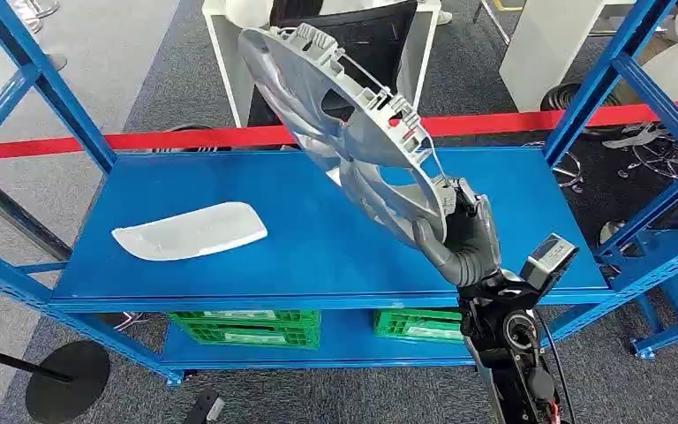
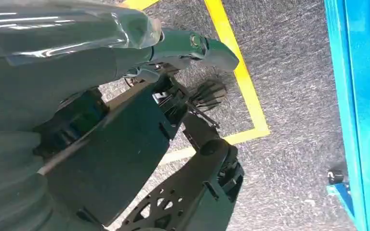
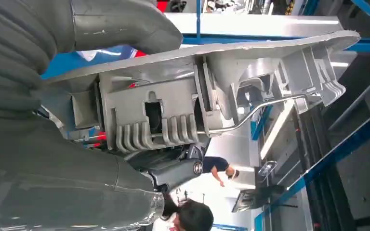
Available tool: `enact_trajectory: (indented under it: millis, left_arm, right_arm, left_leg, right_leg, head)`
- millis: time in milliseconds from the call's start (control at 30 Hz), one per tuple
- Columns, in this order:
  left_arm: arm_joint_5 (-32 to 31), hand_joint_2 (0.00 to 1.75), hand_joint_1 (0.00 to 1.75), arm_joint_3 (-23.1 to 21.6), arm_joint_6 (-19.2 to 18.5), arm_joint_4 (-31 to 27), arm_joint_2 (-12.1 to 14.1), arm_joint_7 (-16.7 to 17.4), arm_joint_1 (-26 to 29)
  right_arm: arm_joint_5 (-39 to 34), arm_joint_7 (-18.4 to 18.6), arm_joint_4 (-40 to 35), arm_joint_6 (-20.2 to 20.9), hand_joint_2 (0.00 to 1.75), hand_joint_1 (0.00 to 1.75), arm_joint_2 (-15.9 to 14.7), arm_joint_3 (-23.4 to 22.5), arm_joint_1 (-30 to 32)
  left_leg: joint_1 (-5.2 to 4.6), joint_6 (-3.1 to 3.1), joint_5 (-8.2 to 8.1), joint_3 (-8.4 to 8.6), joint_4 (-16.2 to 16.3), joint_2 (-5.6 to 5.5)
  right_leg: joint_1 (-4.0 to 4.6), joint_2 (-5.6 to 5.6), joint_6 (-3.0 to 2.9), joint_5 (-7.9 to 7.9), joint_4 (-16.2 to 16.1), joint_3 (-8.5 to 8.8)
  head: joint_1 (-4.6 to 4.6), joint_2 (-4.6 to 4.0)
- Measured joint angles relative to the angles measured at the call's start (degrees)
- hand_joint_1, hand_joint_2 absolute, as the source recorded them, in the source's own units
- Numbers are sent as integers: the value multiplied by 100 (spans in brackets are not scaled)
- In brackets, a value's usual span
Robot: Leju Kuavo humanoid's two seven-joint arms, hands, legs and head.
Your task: Take the parts from the cabinet and place them on the table.
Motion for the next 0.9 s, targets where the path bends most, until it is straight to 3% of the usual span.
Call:
enact_trajectory:
  millis: [233,900]
  left_arm:
    - [77,175,0,18,35,0,-22,-76,15]
    - [42,175,0,105,129,0,-68,183,20]
  right_arm:
    - [114,-2,-74,7,175,175,0,-7,103]
    - [221,-15,-621,-70,175,175,-9,-144,565]
  left_leg:
    - [0,0,0,-1,0,0]
    - [0,0,-1,-1,0,0]
  right_leg:
    - [-1,-1,0,0,0,0]
    - [-1,-1,0,0,0,0]
  head:
    - [2,0]
    - [2,0]
